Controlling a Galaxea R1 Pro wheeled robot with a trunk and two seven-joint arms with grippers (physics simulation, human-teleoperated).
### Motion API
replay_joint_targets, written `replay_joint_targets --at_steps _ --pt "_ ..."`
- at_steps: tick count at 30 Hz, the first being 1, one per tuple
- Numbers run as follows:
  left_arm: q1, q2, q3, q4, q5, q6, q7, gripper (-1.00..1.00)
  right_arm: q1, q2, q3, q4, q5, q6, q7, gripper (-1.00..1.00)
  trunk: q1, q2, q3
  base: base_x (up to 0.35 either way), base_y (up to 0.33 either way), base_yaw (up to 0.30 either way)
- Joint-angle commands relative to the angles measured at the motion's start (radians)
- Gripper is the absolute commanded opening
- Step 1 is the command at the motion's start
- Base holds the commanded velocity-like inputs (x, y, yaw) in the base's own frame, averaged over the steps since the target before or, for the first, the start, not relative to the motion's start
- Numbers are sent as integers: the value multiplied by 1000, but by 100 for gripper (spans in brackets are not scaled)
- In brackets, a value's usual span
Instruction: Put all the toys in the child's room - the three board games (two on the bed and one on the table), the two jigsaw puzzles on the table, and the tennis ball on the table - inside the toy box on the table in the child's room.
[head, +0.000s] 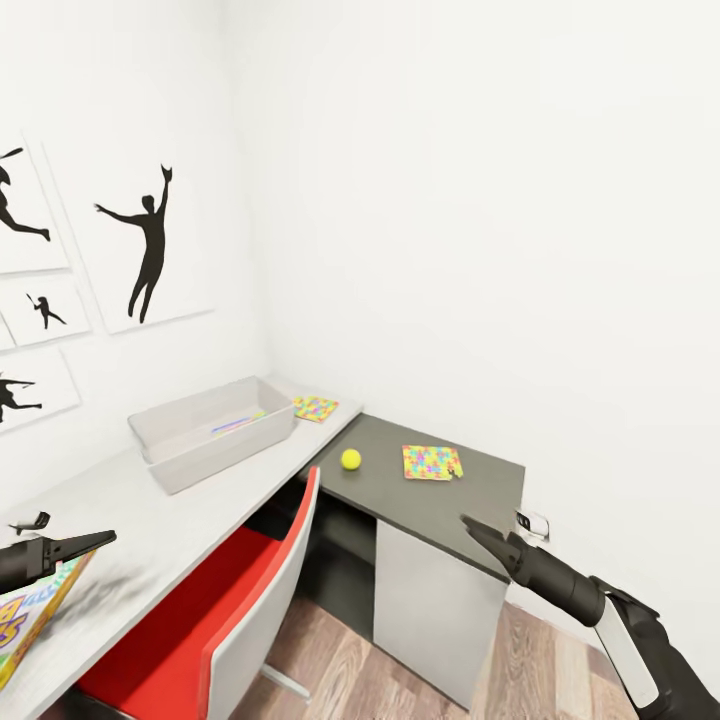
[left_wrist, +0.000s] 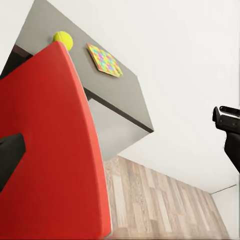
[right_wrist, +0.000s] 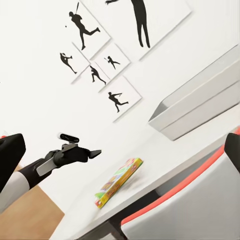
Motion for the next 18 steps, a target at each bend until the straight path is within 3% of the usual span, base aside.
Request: replay_joint_targets --at_steps 1,18 --pt "0 0 0 0 0 11 -4 100 -1 0 0 0 -4 10 2 100 0 -1 0 -151 212 -203" --pt "1 1 0 -1 0 11 -4 100 -1 0 0 1 -4 10 2 100 0 -1 23 -189 222 -204"
